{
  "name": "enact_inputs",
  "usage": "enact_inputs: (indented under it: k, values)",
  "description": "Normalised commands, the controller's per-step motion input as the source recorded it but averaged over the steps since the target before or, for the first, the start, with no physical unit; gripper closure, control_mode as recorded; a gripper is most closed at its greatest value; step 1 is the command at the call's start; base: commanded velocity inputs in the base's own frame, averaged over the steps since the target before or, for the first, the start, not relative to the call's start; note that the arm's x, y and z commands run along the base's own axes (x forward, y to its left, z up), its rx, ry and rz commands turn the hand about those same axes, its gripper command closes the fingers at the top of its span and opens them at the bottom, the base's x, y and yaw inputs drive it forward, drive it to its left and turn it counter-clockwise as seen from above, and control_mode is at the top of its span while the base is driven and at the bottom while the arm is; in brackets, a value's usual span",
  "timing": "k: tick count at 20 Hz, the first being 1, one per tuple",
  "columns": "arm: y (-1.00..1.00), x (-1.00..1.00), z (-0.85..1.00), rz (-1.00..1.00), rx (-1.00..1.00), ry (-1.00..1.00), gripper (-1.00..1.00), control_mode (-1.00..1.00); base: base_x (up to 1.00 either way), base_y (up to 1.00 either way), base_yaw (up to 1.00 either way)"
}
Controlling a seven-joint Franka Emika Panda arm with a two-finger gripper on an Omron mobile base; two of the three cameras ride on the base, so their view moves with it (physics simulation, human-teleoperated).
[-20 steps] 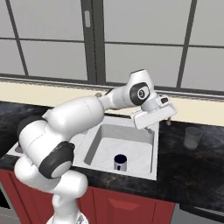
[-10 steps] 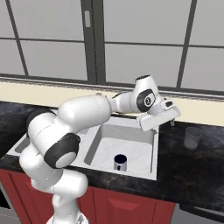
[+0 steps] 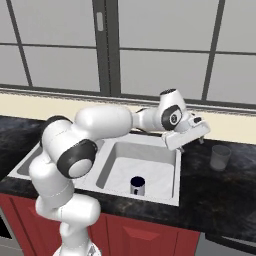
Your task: Move any existing items from the left basin to the right basin for drying. Then move the glass cup from the counter to the left basin of the sink for washing.
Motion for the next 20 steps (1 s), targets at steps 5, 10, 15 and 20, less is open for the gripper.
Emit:
enact_inputs:
  k: [5,10,15,20]
  values:
    - [-0.38,0.18,-0.01,0.0,0.0,0.0,-1.0,-1.0,0.0,0.0,0.0]
    - [-0.15,0.27,-0.06,0.0,0.0,0.0,-1.0,-1.0,0.0,0.0,0.0]
    - [-0.04,0.27,-0.12,0.0,0.02,0.0,-1.0,-1.0,0.0,0.0,0.0]
    - [-0.14,0.14,-0.24,0.0,0.01,0.0,-1.0,-1.0,0.0,0.0,0.0]
